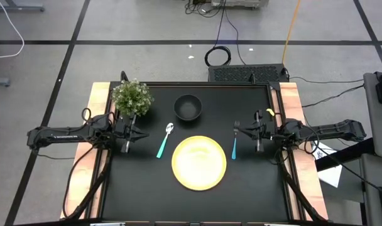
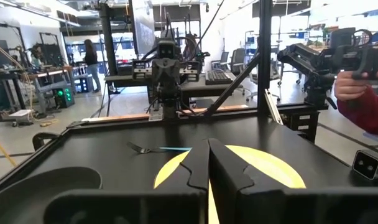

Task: Set table place
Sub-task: Put the black bowl on the yellow plate

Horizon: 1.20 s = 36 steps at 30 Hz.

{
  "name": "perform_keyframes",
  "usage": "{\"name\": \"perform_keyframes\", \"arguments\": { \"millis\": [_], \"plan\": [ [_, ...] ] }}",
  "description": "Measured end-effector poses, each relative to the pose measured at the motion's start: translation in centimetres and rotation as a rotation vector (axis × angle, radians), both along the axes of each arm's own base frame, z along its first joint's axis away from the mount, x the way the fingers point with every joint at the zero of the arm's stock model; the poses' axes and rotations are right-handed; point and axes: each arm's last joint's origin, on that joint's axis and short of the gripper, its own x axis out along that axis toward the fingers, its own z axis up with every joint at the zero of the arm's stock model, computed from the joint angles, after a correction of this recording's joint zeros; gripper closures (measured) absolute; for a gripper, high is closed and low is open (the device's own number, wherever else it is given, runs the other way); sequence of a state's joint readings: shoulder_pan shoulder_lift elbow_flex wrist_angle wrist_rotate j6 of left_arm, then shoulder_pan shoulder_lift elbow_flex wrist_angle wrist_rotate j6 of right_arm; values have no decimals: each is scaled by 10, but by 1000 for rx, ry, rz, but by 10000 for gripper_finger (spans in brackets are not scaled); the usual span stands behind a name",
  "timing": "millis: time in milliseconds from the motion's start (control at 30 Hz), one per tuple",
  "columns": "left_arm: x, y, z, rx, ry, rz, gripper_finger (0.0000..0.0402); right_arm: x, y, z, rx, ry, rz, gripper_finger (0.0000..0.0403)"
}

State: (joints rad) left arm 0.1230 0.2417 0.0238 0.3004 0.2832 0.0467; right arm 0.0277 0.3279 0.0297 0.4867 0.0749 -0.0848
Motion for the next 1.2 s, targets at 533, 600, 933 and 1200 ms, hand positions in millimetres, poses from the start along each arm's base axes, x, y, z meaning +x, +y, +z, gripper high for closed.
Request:
{"name": "perform_keyframes", "arguments": {
  "millis": [533,600,933,1200],
  "plan": [
    [0,0,1,-24,-11,-3,397,2,-4,-1,35,16,-89,403],
    [0,0,2,-23,-19,-3,399,4,-5,-3,38,37,-102,403],
    [0,0,5,-19,-44,-5,370,19,-20,15,40,92,-211,403],
    [-1,0,5,-19,-44,-5,369,36,-38,19,77,172,-304,403]
  ]
}}
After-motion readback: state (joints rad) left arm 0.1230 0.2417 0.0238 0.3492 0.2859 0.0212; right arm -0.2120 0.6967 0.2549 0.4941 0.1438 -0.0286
